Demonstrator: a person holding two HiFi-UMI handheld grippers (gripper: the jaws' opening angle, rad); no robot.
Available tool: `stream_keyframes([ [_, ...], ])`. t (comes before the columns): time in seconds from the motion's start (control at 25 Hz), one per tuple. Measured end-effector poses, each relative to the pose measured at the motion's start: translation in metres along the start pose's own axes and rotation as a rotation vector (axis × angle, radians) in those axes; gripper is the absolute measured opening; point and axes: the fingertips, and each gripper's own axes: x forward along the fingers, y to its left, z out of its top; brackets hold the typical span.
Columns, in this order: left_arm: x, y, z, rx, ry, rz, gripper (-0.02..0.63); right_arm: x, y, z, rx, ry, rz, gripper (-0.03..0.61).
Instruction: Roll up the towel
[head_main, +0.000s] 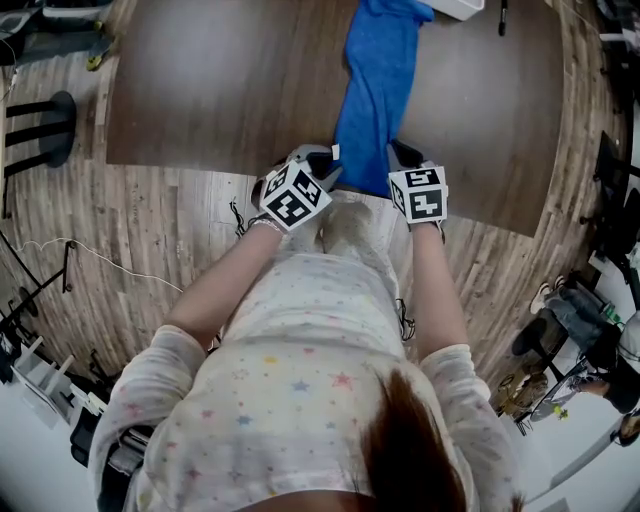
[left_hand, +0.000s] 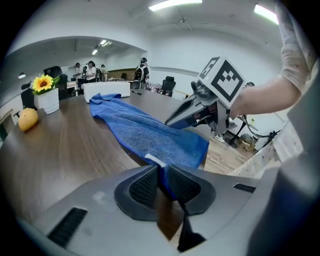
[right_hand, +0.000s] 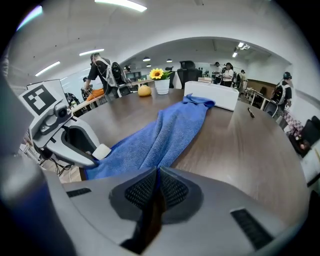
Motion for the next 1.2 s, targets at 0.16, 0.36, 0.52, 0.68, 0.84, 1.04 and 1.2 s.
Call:
stream_keyframes([
  [0.16, -0.011, -0.003, -0.001, -0.081, -0.049, -0.030, 0.028, -0.012, -0.019, -0.002, 0.036, -0.032, -0.031, 0.014],
  [0.36, -0.030, -0.003, -0.014, -0.247, -0.142, -0.017, 0.026, -0.011, -0.028, -0.019, 0.084, -0.005, -0.019, 0.037],
  [0.52, -0.029, -0.009, -0.032, -0.199, -0.078, 0.036, 0.032, -0.026, -0.017, -0.016, 0.033, -0.042, -0.029, 0.078],
  [0.68, -0.034, -0.020, -0.034, -0.165, -0.073, 0.039, 0.107, -0.053, 0.019, -0.018, -0.035, -0.099, 0.069, 0.083],
  [0.84, -0.036, -0.026, -0.038, -0.070, -0.073, 0.061, 0.152, -0.062, 0.061, -0.039, -0.185, -0.084, 0.162, 0.087],
  [1.04, -0.043, -0.039, -0.006, 0.123, -0.200, 0.026, 0.150, -0.059, 0.082, -0.053, -0.294, -0.072, 0.202, 0.104],
  [1.2, -0.022, -0.050, -0.023, 0.250, -0.077, -0.072, 0.161, -0.046, 0.088, -0.071, -0.455, -0.005, 0.205, 0.161],
])
